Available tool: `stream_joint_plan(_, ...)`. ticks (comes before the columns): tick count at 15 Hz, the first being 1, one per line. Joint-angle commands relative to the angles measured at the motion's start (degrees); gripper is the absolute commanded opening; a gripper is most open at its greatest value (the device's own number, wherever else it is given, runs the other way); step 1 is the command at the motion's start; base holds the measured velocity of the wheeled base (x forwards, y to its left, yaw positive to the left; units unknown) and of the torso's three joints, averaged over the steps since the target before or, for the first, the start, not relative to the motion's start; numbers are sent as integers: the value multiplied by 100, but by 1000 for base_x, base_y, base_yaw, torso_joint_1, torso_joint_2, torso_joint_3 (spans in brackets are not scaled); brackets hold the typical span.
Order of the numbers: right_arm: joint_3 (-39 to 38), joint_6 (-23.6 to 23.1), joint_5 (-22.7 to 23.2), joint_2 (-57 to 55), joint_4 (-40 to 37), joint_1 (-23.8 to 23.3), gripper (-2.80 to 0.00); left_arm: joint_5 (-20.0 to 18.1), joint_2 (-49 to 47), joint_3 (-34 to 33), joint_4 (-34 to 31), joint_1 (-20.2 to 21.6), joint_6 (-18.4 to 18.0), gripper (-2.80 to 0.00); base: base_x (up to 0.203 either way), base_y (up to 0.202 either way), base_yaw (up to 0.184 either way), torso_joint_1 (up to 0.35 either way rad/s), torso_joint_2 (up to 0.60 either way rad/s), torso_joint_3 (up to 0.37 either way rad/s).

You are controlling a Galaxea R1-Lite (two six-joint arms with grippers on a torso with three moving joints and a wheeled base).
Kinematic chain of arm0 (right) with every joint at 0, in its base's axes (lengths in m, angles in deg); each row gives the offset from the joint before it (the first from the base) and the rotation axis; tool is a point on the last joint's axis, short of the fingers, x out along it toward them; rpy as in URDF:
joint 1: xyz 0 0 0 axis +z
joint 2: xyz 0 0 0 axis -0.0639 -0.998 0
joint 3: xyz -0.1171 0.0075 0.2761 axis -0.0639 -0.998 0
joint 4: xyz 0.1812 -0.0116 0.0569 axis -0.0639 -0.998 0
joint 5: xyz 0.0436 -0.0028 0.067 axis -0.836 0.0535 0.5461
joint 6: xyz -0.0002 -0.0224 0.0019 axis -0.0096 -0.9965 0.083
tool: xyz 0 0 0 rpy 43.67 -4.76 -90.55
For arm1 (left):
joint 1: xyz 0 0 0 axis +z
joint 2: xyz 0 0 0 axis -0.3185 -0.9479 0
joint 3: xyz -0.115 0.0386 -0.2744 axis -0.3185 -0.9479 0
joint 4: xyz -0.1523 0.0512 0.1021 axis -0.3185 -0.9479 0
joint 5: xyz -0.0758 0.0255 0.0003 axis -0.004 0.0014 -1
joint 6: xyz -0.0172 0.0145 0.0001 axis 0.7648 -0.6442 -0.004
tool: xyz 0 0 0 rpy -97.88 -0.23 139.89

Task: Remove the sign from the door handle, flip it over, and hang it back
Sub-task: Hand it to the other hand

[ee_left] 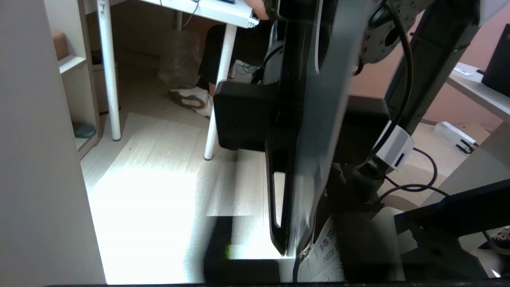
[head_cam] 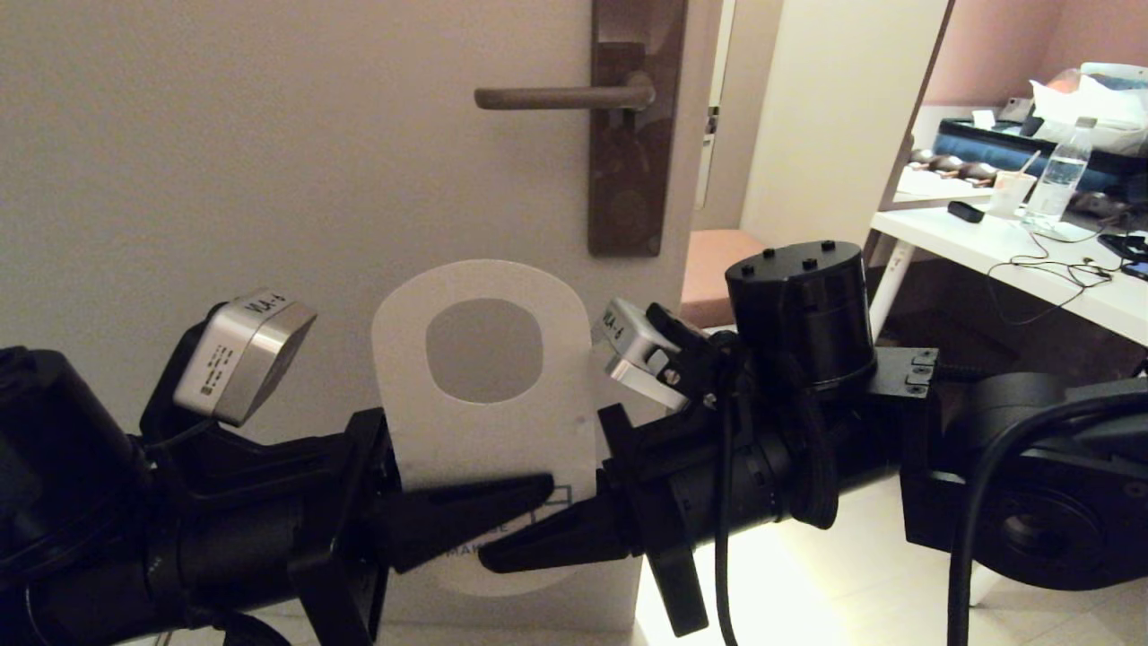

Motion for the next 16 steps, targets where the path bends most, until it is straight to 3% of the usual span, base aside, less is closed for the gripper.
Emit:
stream_joint_plan(1, 6, -7, 33, -4, 11, 2, -280, -8, -38, 121, 33, 1, 27, -280, 0, 0, 0, 0, 0, 0)
stream_joint_plan(8, 23, 2, 51, -42, 11, 2, -280, -8, -115, 204, 33, -70, 29, -280, 0, 0, 0, 0, 0, 0)
stream_joint_plan(9, 23, 11, 59, -39, 3, 2, 0, -8, -115, 204, 33, -71, 29, -280, 0, 0, 0, 0, 0, 0)
stream_joint_plan(16, 23, 19, 33, -83, 257, -24, 0, -8, -115, 186, 33, -61, 29, -280, 0, 0, 0, 0, 0, 0)
